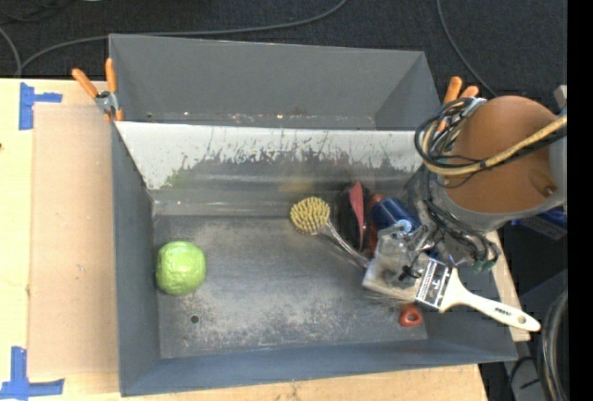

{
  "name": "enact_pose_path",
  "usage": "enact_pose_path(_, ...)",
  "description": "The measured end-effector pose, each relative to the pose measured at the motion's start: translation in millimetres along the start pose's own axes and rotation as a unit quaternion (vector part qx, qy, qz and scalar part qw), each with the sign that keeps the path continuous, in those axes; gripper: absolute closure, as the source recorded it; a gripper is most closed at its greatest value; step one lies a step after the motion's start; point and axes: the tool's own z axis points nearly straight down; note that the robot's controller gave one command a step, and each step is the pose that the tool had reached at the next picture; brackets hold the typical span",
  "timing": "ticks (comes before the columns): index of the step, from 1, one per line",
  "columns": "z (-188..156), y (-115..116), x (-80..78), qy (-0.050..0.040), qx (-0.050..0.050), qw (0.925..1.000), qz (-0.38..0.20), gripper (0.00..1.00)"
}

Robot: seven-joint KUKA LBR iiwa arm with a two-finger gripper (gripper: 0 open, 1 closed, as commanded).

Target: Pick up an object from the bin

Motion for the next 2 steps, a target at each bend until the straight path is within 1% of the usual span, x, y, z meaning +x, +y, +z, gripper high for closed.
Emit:
enact_pose_path(1,-0.6,1.3,4.2,0.0044,-0.002,1.0,0.001,1.0)
enact_pose_path(2,-12.9,-40.6,-42.6,0.0016,-0.002,0.9901,-0.14,1.0)
